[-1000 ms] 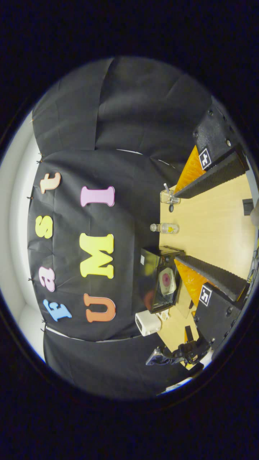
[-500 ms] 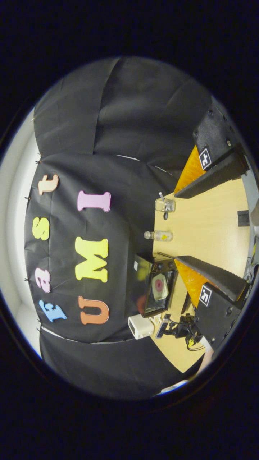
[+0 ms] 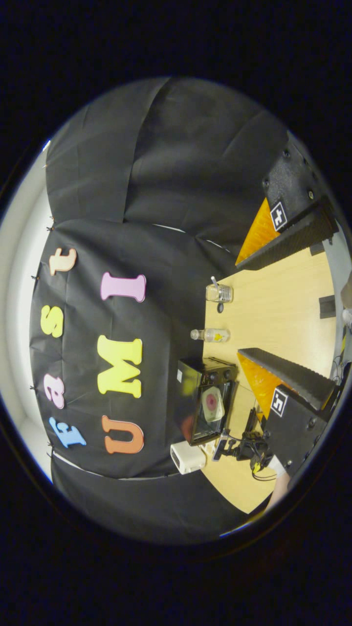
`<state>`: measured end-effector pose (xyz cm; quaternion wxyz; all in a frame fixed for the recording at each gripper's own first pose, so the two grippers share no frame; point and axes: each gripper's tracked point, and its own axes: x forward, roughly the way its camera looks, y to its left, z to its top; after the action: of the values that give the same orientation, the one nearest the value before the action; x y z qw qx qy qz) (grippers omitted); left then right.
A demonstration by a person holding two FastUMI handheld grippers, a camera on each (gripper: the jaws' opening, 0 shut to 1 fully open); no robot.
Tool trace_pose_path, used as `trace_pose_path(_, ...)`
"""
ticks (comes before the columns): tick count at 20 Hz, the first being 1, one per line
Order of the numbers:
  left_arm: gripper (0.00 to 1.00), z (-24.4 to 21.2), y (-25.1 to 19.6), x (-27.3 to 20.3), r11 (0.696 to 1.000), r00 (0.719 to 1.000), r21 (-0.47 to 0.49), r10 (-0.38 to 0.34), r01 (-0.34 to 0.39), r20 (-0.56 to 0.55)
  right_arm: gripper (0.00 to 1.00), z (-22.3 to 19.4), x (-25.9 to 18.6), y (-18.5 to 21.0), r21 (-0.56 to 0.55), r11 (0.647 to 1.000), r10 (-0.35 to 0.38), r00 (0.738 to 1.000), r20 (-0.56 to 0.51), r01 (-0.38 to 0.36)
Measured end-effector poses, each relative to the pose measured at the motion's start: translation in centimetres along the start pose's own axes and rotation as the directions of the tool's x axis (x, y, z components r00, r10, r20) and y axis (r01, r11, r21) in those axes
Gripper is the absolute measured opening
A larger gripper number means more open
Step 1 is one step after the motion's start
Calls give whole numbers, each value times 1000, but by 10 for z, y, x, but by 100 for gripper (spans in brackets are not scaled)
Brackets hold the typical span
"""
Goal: Open the electric oven with the left hand, put the food in, and close the electric oven.
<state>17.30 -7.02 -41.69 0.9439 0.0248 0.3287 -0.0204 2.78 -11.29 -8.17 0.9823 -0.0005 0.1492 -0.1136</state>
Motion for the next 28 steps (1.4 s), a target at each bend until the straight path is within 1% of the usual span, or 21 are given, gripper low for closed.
trace_pose_path(4, 97, 12, 2, -6, 1000, 1000, 1, -8, 8, 12, 100, 3, 5, -1, 30, 1000, 0, 1000, 5, 0)
trace_pose_path(8, 97, 37, 3, -16, 1000, 999, 2, -17, 17, 44, 100, 3, 9, 1, 45, 999, -1, 1000, 13, 1)
trace_pose_path(12, 98, 72, 7, -22, 1000, 996, 3, -25, 25, 88, 100, 5, 12, 2, 76, 997, -6, 1000, 24, 4)
trace_pose_path(17, 98, 131, 8, -28, 999, 985, 25, -45, 41, 166, 100, 0, 13, 3, 120, 993, -22, 999, 25, 19)
trace_pose_path(19, 97, 148, 9, -27, 998, 981, 48, -53, 45, 186, 100, -2, 13, 3, 134, 991, -31, 999, 29, 27)
trace_pose_path(20, 96, 156, 11, -26, 998, 981, 55, -44, 35, 188, 100, -4, 12, 3, 140, 990, -37, 999, 28, 33)
trace_pose_path(22, 98, 170, 12, -23, 997, 978, 65, -50, 38, 201, 100, -5, 12, 0, 160, 986, -51, 998, 30, 45)
trace_pose_path(24, 98, 182, 12, -20, 998, 979, 47, -57, 49, 198, 100, -9, 11, -1, 172, 983, -65, 998, 27, 59)
trace_pose_path(26, 98, 197, 14, -10, 997, 975, 64, -59, 46, 214, 100, -11, 10, -4, 180, 981, -84, 996, 24, 78)
trace_pose_path(28, 98, 195, 10, -2, 996, 979, 56, -76, 66, 191, 100, -11, 8, -7, 185, 978, -99, 995, 22, 94)
